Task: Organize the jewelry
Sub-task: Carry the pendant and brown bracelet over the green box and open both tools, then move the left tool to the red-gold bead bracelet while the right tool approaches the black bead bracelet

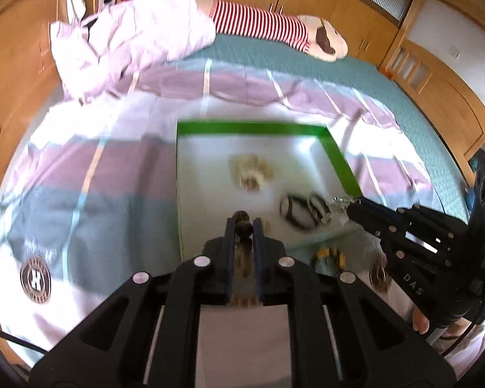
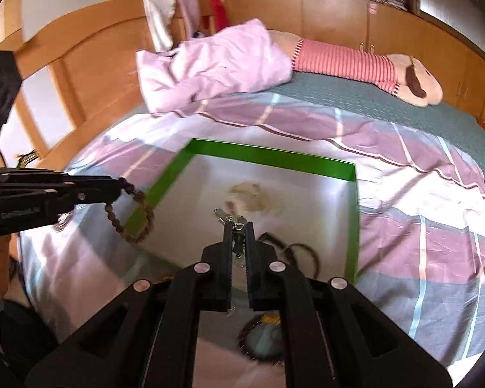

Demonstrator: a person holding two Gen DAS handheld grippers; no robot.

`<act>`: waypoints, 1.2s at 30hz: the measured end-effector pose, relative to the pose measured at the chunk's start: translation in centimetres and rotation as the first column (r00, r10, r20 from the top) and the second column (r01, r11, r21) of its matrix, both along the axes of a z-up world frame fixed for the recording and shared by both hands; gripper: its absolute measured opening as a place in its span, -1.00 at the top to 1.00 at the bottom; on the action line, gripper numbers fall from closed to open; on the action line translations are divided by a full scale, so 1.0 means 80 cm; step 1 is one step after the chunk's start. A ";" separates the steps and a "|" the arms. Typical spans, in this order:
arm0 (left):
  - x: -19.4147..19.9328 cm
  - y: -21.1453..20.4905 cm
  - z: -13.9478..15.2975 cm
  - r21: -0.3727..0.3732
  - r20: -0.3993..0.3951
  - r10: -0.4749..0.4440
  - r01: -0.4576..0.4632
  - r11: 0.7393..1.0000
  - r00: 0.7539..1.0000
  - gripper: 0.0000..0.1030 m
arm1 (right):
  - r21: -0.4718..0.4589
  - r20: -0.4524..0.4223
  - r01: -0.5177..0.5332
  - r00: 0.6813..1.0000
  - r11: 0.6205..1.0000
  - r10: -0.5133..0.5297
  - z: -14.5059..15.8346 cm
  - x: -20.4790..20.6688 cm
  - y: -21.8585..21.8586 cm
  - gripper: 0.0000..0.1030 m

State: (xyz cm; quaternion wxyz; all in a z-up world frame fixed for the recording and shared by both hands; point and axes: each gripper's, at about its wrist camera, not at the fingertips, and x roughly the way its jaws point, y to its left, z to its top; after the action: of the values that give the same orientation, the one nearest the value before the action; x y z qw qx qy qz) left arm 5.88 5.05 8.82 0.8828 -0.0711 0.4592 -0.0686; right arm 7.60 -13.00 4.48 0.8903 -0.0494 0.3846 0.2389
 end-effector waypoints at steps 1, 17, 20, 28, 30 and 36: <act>0.013 -0.003 -0.006 0.002 0.001 0.000 0.000 1.000 1.000 0.78 | -0.003 -0.013 0.016 1.000 1.000 -0.016 -0.010 0.009 -0.005 0.86; 0.024 -0.030 -0.068 0.009 -0.065 0.055 -0.054 0.998 0.996 0.18 | 0.013 -0.104 0.029 0.994 1.000 -0.027 -0.043 -0.016 -0.037 -0.03; -0.005 -0.048 -0.060 -0.002 -0.058 0.003 -0.003 1.000 0.998 0.02 | -0.002 -0.112 0.016 0.994 1.000 -0.016 -0.043 -0.032 -0.038 -0.29; -0.038 -0.069 -0.097 0.052 -0.150 -0.051 0.059 0.997 0.987 -0.11 | -0.144 -0.258 0.029 0.964 0.989 -0.066 -0.098 -0.042 -0.043 -0.36; -0.037 -0.063 -0.115 0.080 -0.197 -0.019 0.035 0.996 0.980 -0.12 | -0.197 -0.299 0.031 0.950 0.980 -0.090 -0.119 -0.039 -0.042 -0.36; -0.032 -0.048 -0.151 0.129 -0.288 0.039 -0.001 0.992 0.957 -0.26 | -0.249 -0.361 -0.009 0.929 0.968 -0.085 -0.152 -0.046 -0.028 -0.36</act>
State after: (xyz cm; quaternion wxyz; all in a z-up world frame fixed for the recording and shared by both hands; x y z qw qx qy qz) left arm 3.33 1.20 -3.28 0.8095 -0.0287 0.5862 -0.0191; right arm 3.94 -15.25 -7.69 0.7935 -0.1062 0.5726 0.1769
